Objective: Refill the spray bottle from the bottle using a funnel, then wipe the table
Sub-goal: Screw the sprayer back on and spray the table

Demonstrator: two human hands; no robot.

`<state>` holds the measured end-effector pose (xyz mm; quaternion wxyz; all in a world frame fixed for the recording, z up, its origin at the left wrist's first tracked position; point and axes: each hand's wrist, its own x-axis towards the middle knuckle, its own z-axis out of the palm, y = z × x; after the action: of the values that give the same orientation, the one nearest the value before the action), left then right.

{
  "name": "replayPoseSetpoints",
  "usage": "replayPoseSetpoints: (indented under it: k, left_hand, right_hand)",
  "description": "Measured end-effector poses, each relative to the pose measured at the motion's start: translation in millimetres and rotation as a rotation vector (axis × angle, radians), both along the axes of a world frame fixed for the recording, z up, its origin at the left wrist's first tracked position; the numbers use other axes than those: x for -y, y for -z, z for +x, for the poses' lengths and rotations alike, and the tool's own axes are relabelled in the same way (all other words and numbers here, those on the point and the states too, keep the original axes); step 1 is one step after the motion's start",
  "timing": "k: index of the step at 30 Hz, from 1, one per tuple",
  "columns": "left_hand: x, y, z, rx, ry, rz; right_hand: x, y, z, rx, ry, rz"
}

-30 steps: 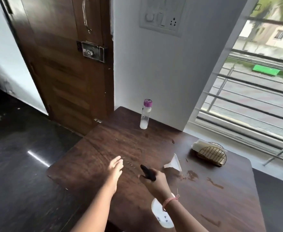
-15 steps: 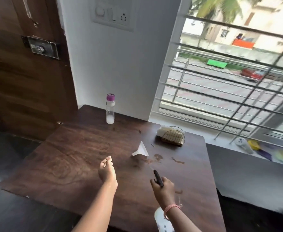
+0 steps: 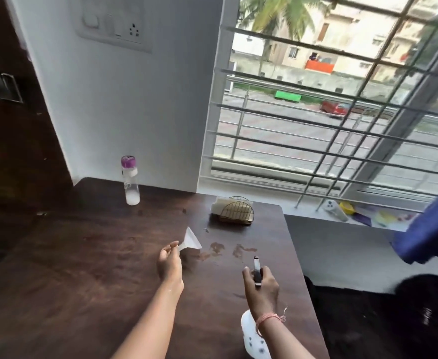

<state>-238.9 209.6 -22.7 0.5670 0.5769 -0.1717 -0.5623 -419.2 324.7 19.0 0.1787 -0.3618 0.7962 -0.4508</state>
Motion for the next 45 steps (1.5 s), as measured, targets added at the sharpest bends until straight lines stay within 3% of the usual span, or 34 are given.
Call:
replayPoseSetpoints:
  k: [2,5,7,13,17,21,23,28,31,35,39,45]
  left_hand:
    - [0,-17,1,0.035,0.254,0.035]
    - [2,-42,11,0.152,0.928,0.04]
    - [9,-51,16,0.28,1.226,-0.04]
    - [51,-60,46,0.378,1.428,-0.182]
    - [77,-65,80,0.579,1.282,-0.224]
    - [96,-57,105,0.71,1.1,-0.197]
    - [106,-49,112,0.754,0.997,-0.159]
    - [130,-21,114,0.722,0.743,-0.117]
    - [152,-9,102,0.69,0.635,-0.126]
    - [179,0,91,0.844,0.51,-0.107]
    - [206,6,80,0.84,0.47,-0.113]
    - [228,22,76,0.79,0.461,-0.142]
  right_hand:
    - [14,-7,9,-0.033,-0.05,-0.099]
    - [50,-24,28,-0.057,-0.172,-0.19]
    - [78,-38,45,-0.016,-0.238,-0.261]
    - [148,-65,93,0.357,-0.296,-0.379]
    - [184,-63,119,0.596,-0.335,-0.367]
    - [212,-54,131,0.649,-0.471,-0.273]
    - [225,-43,126,0.534,-0.554,-0.146]
    - [237,-12,101,-0.012,-0.5,0.269]
    - [236,0,93,-0.105,-0.493,0.463]
    - [237,18,90,-0.096,-0.531,0.613]
    - [246,26,83,-0.124,-0.532,0.551]
    - [272,22,71,-0.07,-0.376,0.198]
